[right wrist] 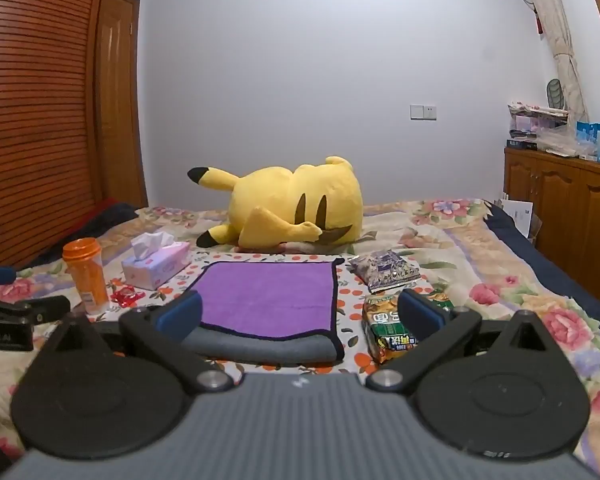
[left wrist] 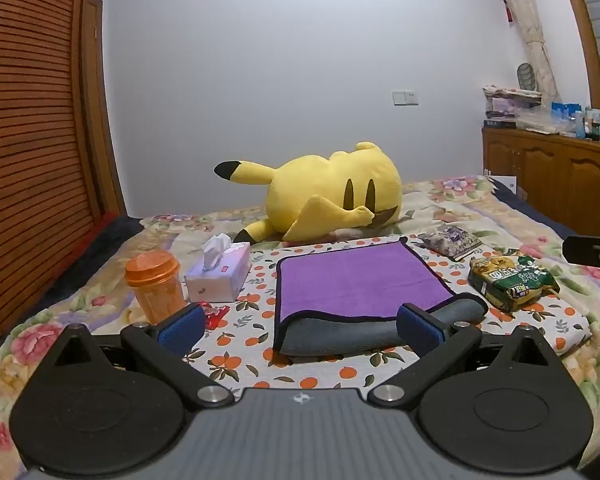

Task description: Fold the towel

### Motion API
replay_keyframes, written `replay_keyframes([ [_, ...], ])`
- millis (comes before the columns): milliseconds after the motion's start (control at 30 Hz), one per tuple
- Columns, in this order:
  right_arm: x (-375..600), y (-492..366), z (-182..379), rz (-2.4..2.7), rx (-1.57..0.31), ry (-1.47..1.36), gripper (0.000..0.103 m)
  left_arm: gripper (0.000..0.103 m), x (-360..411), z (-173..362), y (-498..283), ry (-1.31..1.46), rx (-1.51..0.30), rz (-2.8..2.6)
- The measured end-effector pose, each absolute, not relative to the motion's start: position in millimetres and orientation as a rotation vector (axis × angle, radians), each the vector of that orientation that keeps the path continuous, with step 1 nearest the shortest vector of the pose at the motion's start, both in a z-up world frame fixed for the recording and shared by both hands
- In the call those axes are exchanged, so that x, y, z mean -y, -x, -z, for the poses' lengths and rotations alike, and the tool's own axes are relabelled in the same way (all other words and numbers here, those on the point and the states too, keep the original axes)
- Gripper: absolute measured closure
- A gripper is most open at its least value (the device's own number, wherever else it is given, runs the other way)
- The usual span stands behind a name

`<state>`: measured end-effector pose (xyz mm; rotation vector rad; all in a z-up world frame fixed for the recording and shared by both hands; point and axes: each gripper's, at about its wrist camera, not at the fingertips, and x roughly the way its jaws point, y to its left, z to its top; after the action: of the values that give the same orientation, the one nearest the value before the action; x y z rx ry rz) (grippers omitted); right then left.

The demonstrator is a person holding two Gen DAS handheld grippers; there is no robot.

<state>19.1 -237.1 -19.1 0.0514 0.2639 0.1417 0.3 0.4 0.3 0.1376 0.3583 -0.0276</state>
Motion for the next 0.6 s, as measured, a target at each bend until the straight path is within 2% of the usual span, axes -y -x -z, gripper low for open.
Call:
replay_keyframes([
  [600,237.6,-18.6,18.2,-0.143,-0.262,-0.055,0.000,0.000,-0.3,-0.2,0.5,-0.142,-0.345,0.025],
])
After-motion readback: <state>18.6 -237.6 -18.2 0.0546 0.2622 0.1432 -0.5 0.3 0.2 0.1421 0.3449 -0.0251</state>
